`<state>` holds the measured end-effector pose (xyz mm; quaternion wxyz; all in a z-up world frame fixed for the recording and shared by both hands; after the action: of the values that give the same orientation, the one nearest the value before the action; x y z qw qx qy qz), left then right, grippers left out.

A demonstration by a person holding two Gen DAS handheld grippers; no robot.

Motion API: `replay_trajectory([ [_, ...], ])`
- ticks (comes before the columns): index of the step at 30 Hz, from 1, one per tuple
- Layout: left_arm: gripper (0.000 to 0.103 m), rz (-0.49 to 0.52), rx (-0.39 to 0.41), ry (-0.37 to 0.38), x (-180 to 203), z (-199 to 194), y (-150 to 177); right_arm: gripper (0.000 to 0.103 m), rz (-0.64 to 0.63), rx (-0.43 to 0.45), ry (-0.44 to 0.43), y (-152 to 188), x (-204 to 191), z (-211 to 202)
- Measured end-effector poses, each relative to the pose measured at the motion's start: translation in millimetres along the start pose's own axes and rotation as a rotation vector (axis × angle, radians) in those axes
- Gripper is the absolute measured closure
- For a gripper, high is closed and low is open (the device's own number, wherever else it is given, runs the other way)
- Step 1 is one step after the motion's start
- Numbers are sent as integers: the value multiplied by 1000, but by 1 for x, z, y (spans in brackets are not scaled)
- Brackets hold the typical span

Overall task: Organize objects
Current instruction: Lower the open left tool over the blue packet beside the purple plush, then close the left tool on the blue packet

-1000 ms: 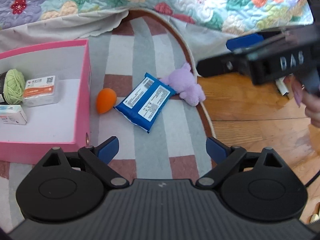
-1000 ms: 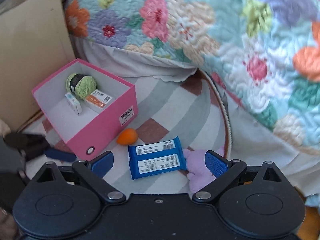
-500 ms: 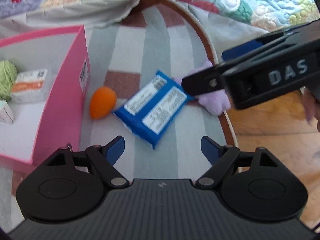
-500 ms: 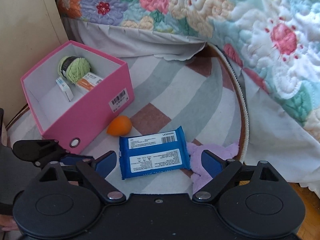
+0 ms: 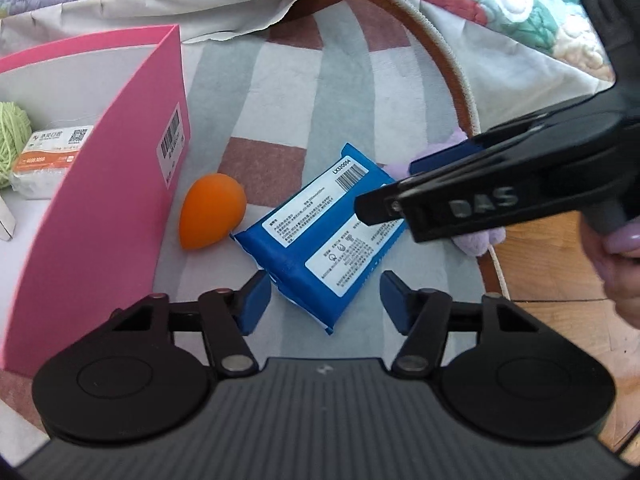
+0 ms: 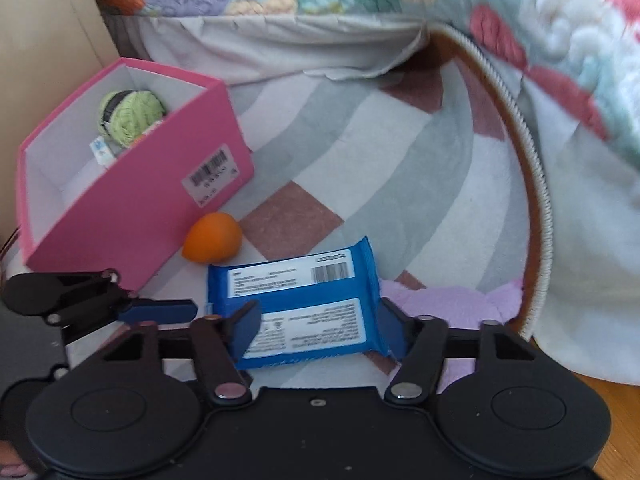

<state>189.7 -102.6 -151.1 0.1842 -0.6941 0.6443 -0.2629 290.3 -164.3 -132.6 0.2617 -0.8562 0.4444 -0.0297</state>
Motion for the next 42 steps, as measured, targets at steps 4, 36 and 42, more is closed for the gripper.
replay_trajectory([
  [4, 47, 30, 26, -28, 2, 0, 1, 48, 24, -18, 43, 3, 9, 17],
  [36, 61, 29, -143, 240, -10, -10, 25, 62, 238, -28, 29, 71, 13, -25],
  [42, 49, -39, -103, 205, -11, -8, 30, 55, 278, 9, -55, 74, 23, -18],
])
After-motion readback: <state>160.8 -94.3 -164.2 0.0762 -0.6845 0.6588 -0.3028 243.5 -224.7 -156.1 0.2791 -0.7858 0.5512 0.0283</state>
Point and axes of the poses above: each gripper's, at about its wrist camera, not at the fingertips, and z roughly the way its jaws point, x to its right, y to its underside, the point moved 3 cm from there along z, roughly the way its jaws point, and after that the axes turned 7 degrees about z, right-handed, at the moved point
